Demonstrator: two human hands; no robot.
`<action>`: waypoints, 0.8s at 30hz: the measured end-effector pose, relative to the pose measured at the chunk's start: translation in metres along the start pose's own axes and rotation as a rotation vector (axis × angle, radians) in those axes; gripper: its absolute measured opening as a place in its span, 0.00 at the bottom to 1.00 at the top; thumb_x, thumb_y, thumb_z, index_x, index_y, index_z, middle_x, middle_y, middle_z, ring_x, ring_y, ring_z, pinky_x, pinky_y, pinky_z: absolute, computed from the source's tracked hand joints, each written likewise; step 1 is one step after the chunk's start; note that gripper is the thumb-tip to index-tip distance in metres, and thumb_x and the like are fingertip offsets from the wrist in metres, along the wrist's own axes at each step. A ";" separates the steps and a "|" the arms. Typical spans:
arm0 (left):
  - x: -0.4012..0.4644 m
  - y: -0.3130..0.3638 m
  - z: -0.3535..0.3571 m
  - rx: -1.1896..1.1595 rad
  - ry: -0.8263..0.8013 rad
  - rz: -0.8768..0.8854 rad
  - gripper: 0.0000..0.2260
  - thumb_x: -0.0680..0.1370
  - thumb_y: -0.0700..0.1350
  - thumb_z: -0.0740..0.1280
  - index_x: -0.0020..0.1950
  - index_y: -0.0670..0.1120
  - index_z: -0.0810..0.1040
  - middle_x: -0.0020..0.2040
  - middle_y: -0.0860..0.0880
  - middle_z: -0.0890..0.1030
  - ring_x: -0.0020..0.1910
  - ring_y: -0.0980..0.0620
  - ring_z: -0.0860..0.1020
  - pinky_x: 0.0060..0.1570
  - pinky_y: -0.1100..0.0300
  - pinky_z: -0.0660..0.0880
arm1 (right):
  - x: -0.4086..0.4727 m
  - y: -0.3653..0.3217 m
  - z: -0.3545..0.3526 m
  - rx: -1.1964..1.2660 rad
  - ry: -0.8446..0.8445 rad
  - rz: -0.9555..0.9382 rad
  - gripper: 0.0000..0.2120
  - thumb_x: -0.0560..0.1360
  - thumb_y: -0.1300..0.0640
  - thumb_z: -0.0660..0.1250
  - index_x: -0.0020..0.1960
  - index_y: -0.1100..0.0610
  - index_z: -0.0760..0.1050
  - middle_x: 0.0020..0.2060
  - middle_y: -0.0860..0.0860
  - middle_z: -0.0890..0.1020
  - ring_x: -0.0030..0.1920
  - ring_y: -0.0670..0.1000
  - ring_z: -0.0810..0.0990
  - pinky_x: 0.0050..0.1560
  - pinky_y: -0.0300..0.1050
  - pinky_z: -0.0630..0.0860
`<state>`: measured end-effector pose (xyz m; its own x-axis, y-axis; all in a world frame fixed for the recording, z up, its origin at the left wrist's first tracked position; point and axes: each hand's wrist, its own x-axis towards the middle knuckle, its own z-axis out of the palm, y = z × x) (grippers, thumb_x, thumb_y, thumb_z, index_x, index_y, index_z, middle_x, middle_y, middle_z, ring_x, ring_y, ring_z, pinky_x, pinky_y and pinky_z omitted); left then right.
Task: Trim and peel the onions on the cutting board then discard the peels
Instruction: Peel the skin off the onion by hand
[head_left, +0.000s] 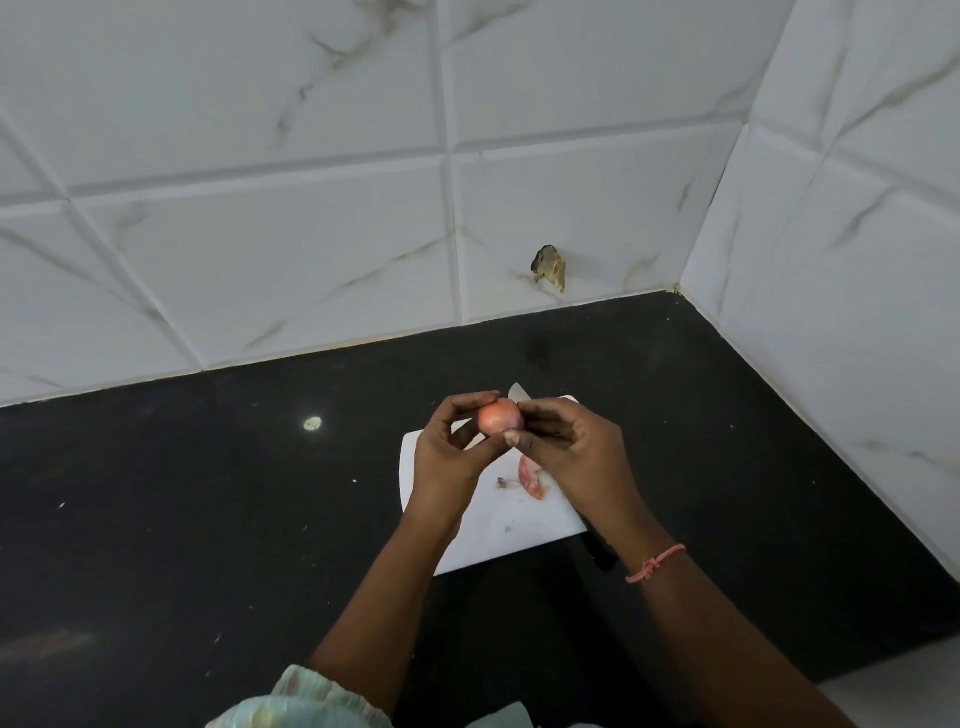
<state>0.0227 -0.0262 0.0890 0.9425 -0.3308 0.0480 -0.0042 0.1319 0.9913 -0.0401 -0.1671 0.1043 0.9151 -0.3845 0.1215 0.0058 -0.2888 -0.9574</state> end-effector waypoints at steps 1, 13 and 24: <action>0.000 -0.001 0.000 0.033 0.015 0.028 0.18 0.71 0.34 0.77 0.58 0.43 0.79 0.56 0.52 0.84 0.57 0.53 0.82 0.55 0.60 0.80 | 0.000 0.001 0.002 0.014 0.010 0.022 0.17 0.70 0.56 0.77 0.57 0.54 0.81 0.50 0.46 0.86 0.52 0.44 0.84 0.58 0.49 0.80; -0.005 -0.001 0.009 -0.086 0.005 -0.072 0.18 0.74 0.39 0.76 0.62 0.47 0.78 0.61 0.48 0.81 0.57 0.51 0.82 0.54 0.57 0.81 | 0.011 0.001 -0.002 -0.017 0.191 0.052 0.03 0.75 0.59 0.71 0.49 0.55 0.81 0.42 0.46 0.84 0.41 0.43 0.84 0.42 0.32 0.79; 0.006 0.000 0.009 -0.176 0.005 -0.404 0.11 0.84 0.45 0.61 0.64 0.46 0.77 0.59 0.44 0.81 0.56 0.47 0.83 0.55 0.56 0.80 | 0.006 -0.001 0.004 -0.010 0.228 0.017 0.01 0.76 0.58 0.70 0.48 0.53 0.80 0.42 0.44 0.83 0.44 0.42 0.83 0.45 0.33 0.79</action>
<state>0.0251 -0.0361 0.0903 0.8584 -0.3840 -0.3402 0.4215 0.1500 0.8943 -0.0327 -0.1658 0.1051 0.8000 -0.5775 0.1626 -0.0137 -0.2885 -0.9574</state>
